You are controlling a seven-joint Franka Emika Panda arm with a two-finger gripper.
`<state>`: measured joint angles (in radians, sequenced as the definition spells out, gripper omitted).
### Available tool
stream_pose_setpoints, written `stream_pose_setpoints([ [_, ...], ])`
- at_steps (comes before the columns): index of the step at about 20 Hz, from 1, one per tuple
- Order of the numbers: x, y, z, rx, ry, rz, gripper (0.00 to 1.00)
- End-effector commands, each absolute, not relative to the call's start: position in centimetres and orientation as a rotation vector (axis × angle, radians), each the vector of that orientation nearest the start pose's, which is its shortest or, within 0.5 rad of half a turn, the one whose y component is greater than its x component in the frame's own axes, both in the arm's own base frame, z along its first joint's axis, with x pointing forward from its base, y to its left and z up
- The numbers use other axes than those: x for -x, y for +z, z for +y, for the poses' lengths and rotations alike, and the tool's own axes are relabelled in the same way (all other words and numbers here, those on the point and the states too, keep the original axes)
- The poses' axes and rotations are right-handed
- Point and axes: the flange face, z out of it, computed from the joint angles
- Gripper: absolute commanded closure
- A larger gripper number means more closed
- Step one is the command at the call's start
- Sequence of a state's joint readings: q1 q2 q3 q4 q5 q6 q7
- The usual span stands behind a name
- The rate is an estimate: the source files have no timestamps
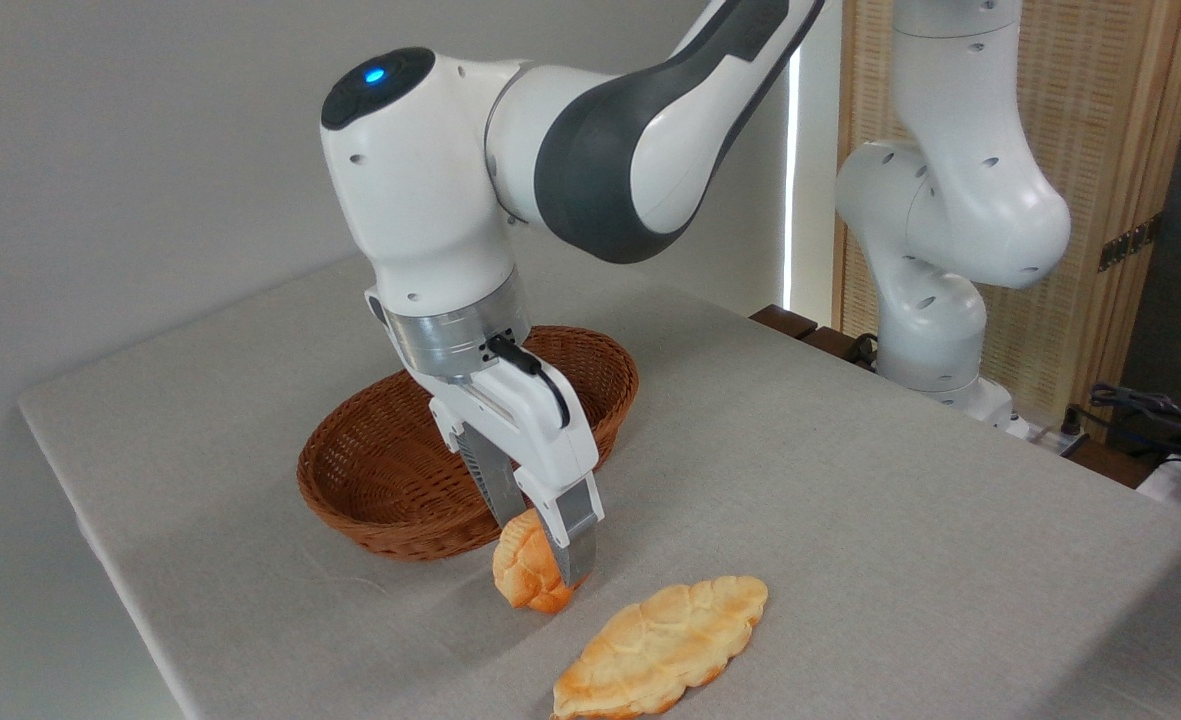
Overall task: Put bread into the basket
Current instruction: 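Lower the gripper onto the small orange bread roll, then close the gripper around the orange roll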
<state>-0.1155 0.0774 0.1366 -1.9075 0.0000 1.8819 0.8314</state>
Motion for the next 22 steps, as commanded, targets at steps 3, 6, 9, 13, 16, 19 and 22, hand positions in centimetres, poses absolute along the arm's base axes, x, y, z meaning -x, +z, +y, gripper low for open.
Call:
stream_pose_setpoints([
  [3,-57.10,44.16,0.80,2.882,0.153,1.288,0.41],
  [6,-57.34,43.83,0.70,2.877,0.145,1.291,0.57],
  [9,-57.31,43.86,0.67,2.881,0.140,1.290,0.57],
  [13,-57.36,43.84,0.67,2.881,0.140,1.290,0.57],
  [16,-57.34,43.93,0.56,2.883,0.136,1.292,0.57],
  [19,-57.37,44.00,0.65,2.884,0.133,1.289,0.57],
  [22,-57.43,44.14,0.66,2.880,0.130,1.291,0.57],
])
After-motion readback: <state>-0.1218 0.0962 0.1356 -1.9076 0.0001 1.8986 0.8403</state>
